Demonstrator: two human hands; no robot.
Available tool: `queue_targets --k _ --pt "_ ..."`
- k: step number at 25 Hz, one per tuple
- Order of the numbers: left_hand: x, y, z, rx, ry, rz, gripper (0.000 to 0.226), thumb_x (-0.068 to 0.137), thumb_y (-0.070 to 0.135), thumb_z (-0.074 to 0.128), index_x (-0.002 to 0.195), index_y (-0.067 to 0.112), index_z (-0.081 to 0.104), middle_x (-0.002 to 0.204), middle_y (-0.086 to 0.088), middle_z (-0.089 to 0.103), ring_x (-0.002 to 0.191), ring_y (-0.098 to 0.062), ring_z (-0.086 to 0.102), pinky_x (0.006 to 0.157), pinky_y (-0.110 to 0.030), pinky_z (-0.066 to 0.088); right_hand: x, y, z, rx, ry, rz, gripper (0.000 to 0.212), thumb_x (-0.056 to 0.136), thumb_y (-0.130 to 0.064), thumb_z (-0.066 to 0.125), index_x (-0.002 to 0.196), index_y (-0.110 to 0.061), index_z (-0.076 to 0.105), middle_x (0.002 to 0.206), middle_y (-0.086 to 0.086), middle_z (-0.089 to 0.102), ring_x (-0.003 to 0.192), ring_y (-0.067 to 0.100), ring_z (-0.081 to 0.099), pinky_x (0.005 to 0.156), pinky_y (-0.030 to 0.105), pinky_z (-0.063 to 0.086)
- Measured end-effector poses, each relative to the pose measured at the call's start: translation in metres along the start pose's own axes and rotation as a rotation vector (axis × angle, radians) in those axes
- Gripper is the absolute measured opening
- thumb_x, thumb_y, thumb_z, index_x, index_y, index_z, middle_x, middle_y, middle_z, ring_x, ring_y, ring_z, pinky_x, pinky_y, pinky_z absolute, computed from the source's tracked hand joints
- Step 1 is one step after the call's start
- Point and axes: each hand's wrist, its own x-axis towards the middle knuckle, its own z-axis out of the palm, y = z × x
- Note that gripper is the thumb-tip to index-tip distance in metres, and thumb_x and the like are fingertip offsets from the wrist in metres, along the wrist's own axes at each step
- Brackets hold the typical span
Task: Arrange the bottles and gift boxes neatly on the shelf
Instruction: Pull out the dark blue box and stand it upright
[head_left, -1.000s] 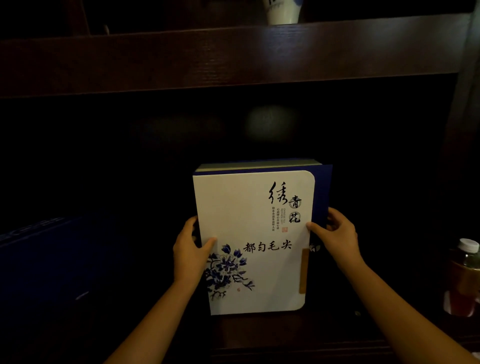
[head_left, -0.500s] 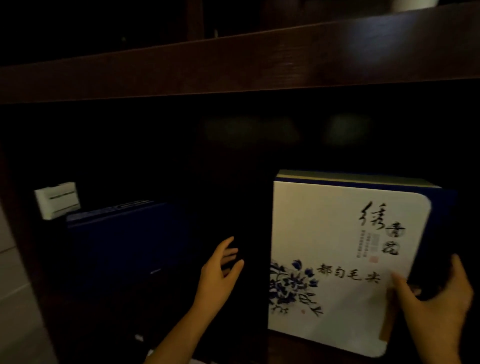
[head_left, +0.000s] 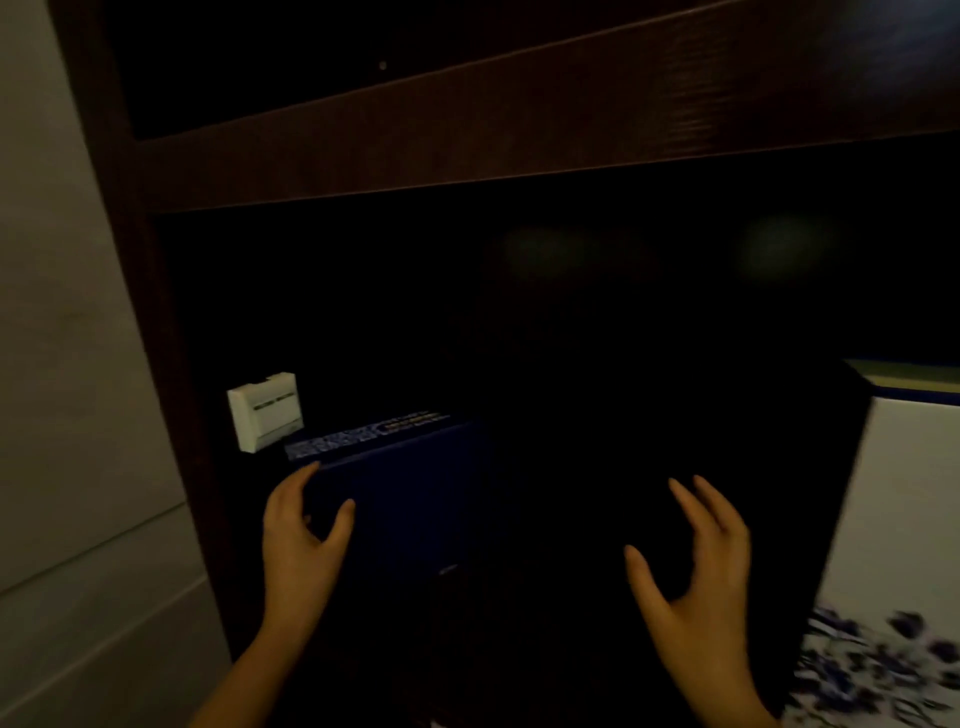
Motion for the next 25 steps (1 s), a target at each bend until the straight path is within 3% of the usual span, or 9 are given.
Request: queue_targets --k 2,6,11,16,22,25 --pt "0.033 -0.020 -0.015 0.008 0.011 -0.033 0.062 0.084 0.019 0.063 0.139 0.017 0.035 0.143 -0.014 0.038 0.129 -0.029 0.040 0.104 -0.048 0.040 0.027 -0.001 0.055 -0.051 -0.093 0.042 0.065 0.079 -0.018 0.069 0.134 -0.025 0.037 0.144 0.009 0.028 0.132 0.019 0.028 0.108 0.029 0.027" --pt "0.074 -0.040 -0.012 -0.231 -0.141 -0.269 0.071 0.088 0.030 0.054 0.147 0.022 0.014 0.153 -0.012 0.026 0.135 -0.032 0.033 0.110 -0.050 0.034 0.082 0.012 0.153 -0.068 -0.260 0.208 0.075 0.077 -0.033 0.070 0.139 -0.023 0.030 0.148 0.013 0.025 0.136 0.030 0.025 0.108 0.040 0.030" --pt "0.095 -0.062 -0.001 -0.296 -0.287 -0.483 0.078 0.086 0.039 0.055 0.147 0.029 0.007 0.155 -0.009 0.023 0.133 -0.035 0.037 0.106 -0.046 0.036 0.148 0.046 0.223 -0.123 -0.328 0.446 0.095 0.072 -0.043 0.073 0.145 -0.024 0.014 0.154 0.013 0.017 0.140 0.033 0.018 0.111 0.042 0.028" --pt "0.095 -0.069 -0.005 -0.279 -0.300 -0.473 0.080 0.082 0.044 0.059 0.145 0.034 0.012 0.155 -0.006 0.024 0.135 -0.031 0.036 0.108 -0.049 0.037 0.168 0.079 0.233 0.069 -0.350 0.574 0.103 0.070 -0.028 0.078 0.145 -0.020 0.009 0.152 0.014 0.024 0.136 0.034 0.028 0.110 0.047 0.034" --pt "0.093 -0.065 -0.009 -0.285 -0.287 -0.431 0.081 0.080 0.041 0.062 0.145 0.031 0.014 0.153 -0.005 0.028 0.134 -0.028 0.038 0.108 -0.047 0.038 0.173 0.087 0.250 0.169 -0.319 0.695 0.092 0.075 -0.031 0.073 0.144 -0.017 0.015 0.149 0.016 0.029 0.132 0.036 0.034 0.101 0.042 0.039" --pt "0.091 -0.064 -0.010 -0.281 -0.291 -0.416 0.082 0.080 0.040 0.062 0.145 0.030 0.015 0.153 -0.006 0.027 0.134 -0.028 0.037 0.108 -0.048 0.038 0.168 0.092 0.251 0.257 -0.303 0.667 0.077 0.075 -0.026 0.073 0.139 -0.012 0.031 0.143 0.017 0.041 0.127 0.034 0.043 0.103 0.038 0.040"
